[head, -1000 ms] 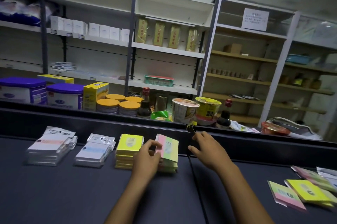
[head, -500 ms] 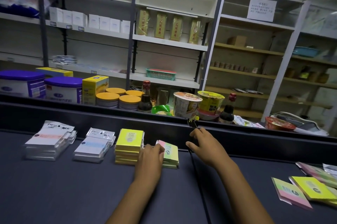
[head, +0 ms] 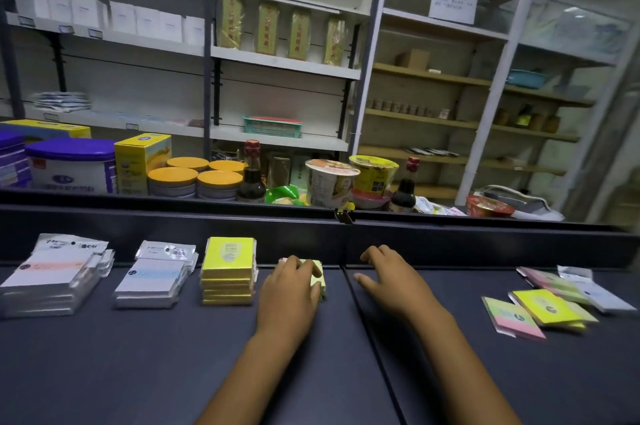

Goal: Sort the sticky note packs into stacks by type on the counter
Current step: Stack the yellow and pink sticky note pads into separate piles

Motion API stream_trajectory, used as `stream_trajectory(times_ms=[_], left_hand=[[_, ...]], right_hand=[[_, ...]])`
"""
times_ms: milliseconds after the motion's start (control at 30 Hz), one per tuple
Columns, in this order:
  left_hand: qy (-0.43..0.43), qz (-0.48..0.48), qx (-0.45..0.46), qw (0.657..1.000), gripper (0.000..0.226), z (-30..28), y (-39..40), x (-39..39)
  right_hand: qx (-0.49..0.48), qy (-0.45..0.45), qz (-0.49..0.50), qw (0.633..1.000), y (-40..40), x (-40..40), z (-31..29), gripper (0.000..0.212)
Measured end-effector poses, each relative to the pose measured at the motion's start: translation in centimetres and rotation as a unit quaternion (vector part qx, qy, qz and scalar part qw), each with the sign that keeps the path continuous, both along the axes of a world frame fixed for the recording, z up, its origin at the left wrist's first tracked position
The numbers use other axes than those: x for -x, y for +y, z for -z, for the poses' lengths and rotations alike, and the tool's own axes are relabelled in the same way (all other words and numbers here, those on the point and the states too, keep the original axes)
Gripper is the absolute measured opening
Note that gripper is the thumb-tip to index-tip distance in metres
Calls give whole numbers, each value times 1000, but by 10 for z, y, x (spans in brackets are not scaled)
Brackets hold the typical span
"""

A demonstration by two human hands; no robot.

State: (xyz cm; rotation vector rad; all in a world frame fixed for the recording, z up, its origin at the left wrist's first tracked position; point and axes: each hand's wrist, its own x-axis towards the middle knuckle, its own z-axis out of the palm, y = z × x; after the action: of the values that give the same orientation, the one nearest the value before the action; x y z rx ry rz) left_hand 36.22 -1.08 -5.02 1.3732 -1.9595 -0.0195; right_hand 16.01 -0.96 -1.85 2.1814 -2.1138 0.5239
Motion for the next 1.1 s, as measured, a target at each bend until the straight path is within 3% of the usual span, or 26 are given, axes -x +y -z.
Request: stream_trajectory(times_ms=[200,400,833,1100], left_hand=[[-83,93,-16,992,24,-18,19,20],[-118,120,-10,986,32,-40,61,56],[-108,143,-24,984,37,-47,181,178],[-89,175,-6,981,34,-50,217,251]], right_hand=[[-2,-3,39,999,45,21,6,46],[14,-10,58,998,99,60,-6,47],[11,3,94,995,254,196,-16,46],[4,0,129,992,304,264,-23,49]])
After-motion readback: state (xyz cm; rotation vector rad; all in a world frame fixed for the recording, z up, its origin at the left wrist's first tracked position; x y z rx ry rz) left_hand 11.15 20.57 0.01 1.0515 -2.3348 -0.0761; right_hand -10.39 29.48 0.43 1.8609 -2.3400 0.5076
